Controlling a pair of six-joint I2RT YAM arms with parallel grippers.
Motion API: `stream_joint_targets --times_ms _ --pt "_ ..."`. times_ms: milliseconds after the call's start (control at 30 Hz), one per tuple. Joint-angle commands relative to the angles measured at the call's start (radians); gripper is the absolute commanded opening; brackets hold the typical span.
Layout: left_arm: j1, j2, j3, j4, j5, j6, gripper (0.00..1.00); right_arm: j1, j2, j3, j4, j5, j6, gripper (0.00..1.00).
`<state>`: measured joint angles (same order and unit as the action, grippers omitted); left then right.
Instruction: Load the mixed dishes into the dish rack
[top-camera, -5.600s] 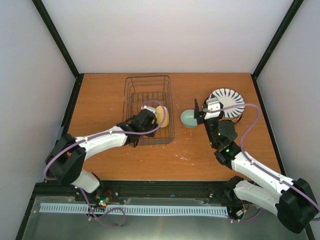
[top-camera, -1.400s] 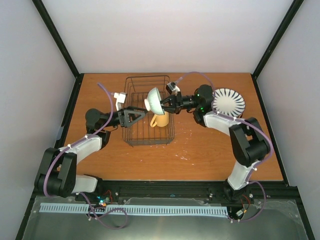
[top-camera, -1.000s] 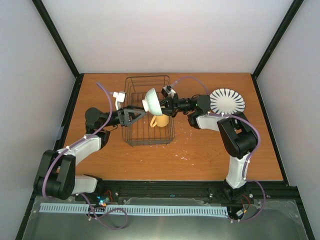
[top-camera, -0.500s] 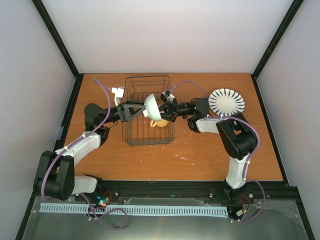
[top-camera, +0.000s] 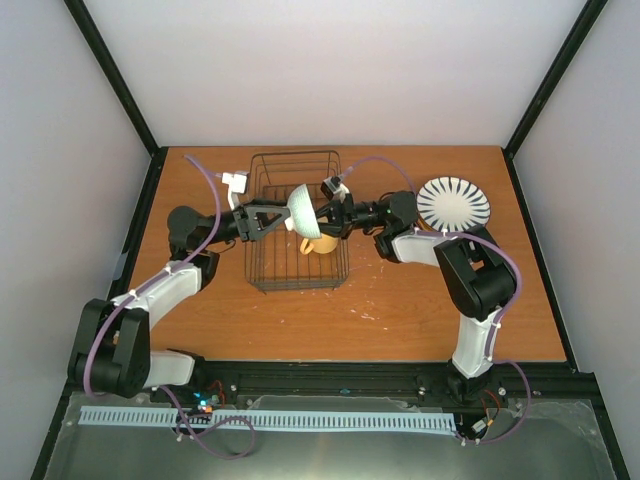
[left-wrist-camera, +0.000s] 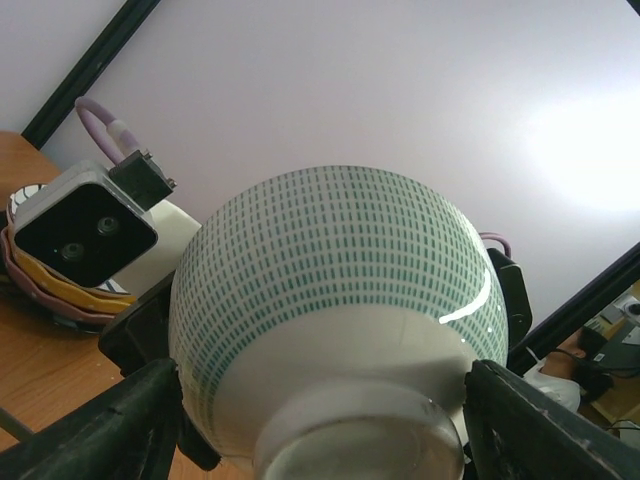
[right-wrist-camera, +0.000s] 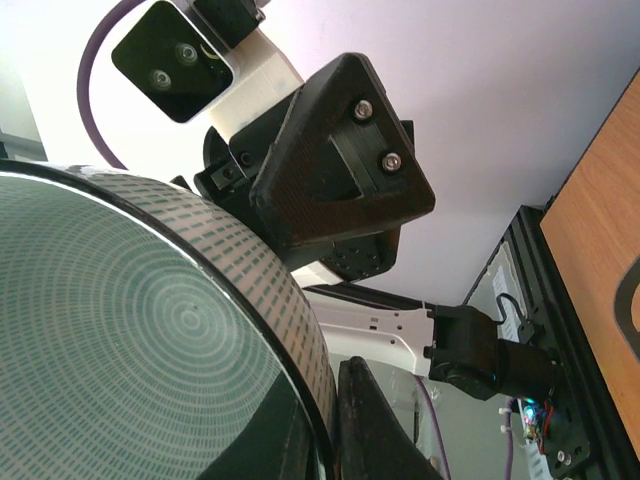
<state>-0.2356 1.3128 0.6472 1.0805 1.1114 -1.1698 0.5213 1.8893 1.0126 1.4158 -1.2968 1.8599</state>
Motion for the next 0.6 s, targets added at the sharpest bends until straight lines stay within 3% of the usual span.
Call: stream_joint_targets --times_ms 0,200,367,500,567 --pt "0.004 -0.027 -0.004 -0.034 0.002 0.034 0.77 0.017 -0.038 0.056 0.017 0.03 -0.041 0.03" --pt "0.004 -0.049 -0.018 -0.067 -0.007 0.057 0.62 0.018 -0.036 0.075 0.012 0.031 -0.038 0.03" --pt "0.004 -0.031 -0.017 -0.031 0.0 0.04 0.42 0.021 -0.038 0.076 0.01 0.035 -0.04 0.03" --pt "0.004 -0.008 -0.016 0.013 0.017 0.014 0.21 0.02 -0.038 0.081 0.006 0.04 -0.045 0.03" --pt "0.004 -0.002 -0.019 0.039 0.021 -0.004 0.03 0.02 -0.035 0.087 0.003 0.04 -0.048 0.03"
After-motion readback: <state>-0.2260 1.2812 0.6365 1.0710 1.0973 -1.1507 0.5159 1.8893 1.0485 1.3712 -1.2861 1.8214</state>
